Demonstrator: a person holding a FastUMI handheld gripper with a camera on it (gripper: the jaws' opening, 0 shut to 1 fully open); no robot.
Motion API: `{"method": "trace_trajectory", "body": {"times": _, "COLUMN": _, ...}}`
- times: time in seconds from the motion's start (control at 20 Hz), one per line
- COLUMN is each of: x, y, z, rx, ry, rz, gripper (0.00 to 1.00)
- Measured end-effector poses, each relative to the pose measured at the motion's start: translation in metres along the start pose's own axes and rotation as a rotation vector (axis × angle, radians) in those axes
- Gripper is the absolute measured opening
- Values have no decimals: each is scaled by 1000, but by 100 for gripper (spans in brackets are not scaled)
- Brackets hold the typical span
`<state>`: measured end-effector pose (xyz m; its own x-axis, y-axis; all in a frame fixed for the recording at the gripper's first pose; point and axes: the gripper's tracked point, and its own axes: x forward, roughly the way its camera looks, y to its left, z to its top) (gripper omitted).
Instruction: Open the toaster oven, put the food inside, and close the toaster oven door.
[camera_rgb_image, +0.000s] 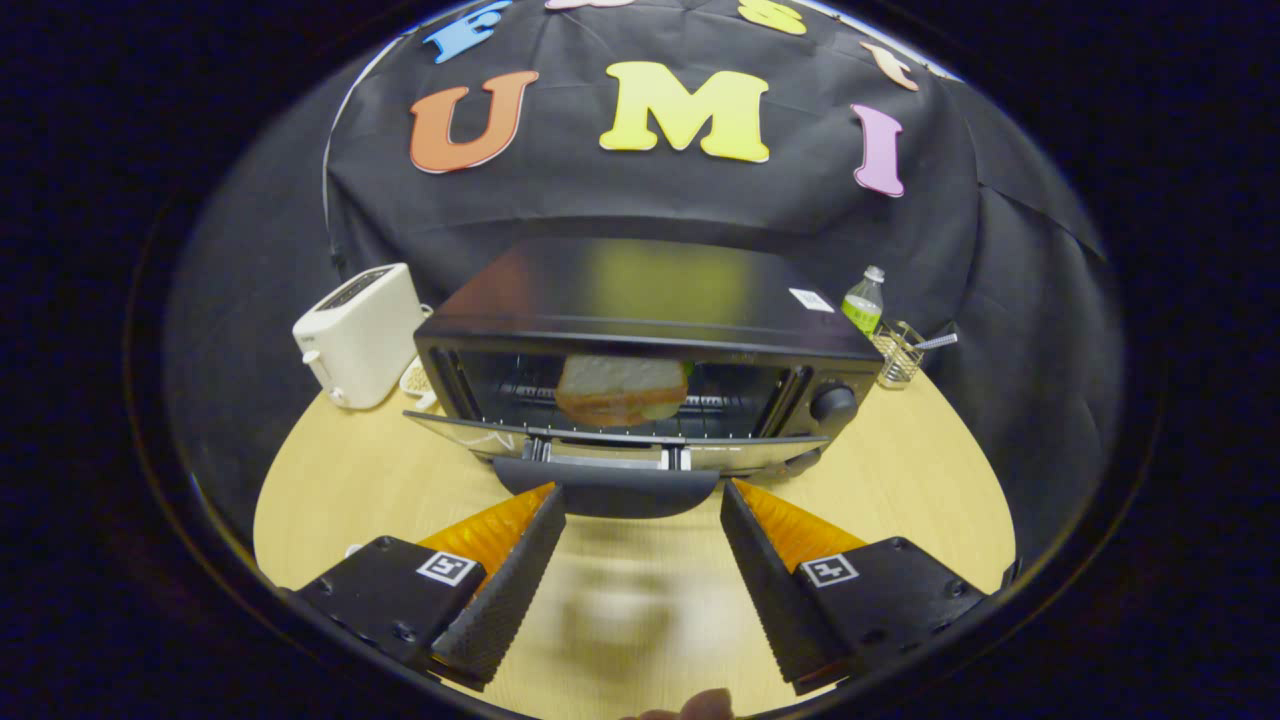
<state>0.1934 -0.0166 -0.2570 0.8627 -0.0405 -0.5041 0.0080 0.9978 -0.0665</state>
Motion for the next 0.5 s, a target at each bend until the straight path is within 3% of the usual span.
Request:
{"method": "trace_trajectory", "body": {"times": 0.2, "x": -23, "y": 13, "z": 42, "rx": -17, "ry": -80, "rz": 13, "gripper": 100}}
{"method": "trace_trajectory", "body": {"times": 0.5, "x": -113, "y": 28, "z": 111, "rx": 50, "ry": -280, "rz": 53, "gripper": 100}}
